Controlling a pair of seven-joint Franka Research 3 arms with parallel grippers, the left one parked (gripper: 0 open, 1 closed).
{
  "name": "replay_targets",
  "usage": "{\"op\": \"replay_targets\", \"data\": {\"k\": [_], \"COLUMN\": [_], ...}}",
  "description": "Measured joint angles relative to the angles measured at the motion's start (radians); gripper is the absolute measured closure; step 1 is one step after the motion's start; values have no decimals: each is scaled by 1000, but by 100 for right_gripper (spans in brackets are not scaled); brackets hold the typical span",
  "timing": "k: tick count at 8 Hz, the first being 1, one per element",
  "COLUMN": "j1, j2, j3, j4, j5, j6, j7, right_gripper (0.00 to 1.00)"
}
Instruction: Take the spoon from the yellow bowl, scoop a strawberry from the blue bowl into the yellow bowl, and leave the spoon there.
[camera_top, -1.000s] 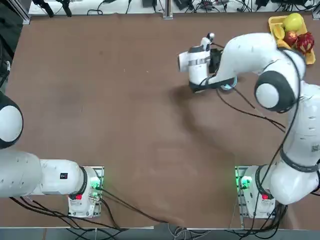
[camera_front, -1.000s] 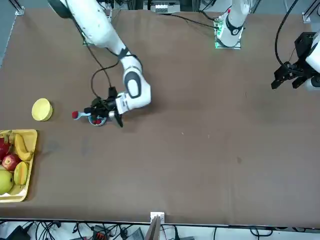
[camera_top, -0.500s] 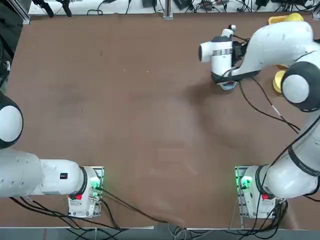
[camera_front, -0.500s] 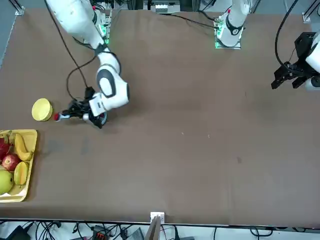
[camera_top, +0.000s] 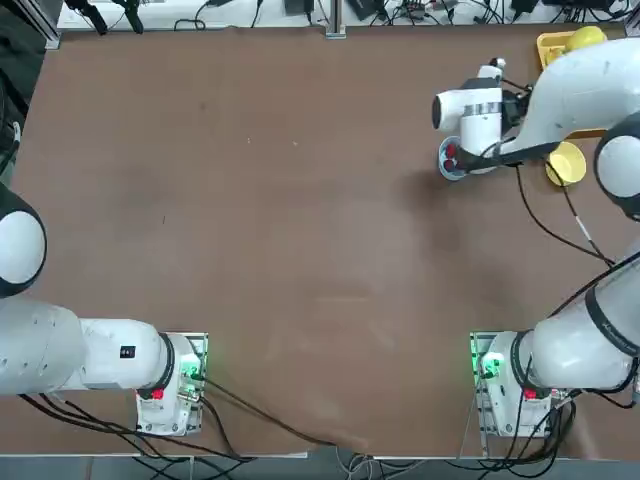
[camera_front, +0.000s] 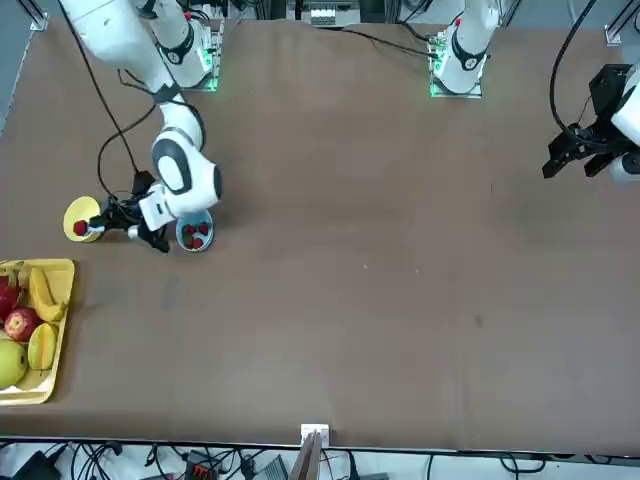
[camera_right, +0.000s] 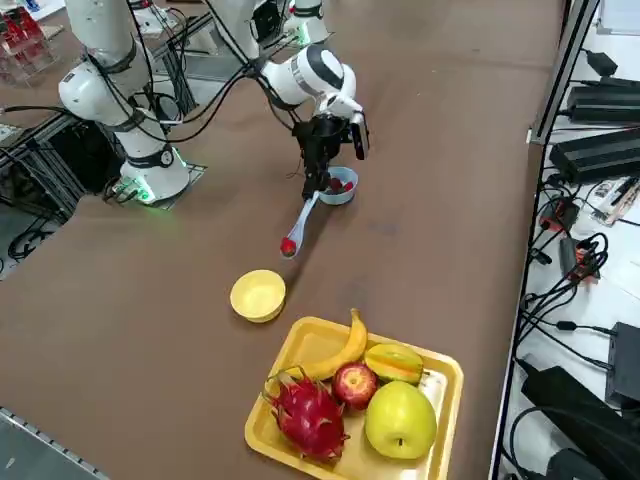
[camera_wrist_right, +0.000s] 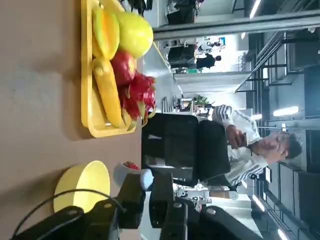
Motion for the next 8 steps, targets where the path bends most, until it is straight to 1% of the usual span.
{"op": "replay_targets", "data": {"k": [2, 5, 8], "j1": [-41, -81, -97], "j2": [-1, 6, 63], "j3": [0, 1, 1], "j4": [-38, -70, -73], "j5": [-2, -2, -3], "j6": [16, 27, 34], "j7": [-20, -186, -325], "right_gripper": [89, 89, 89]}}
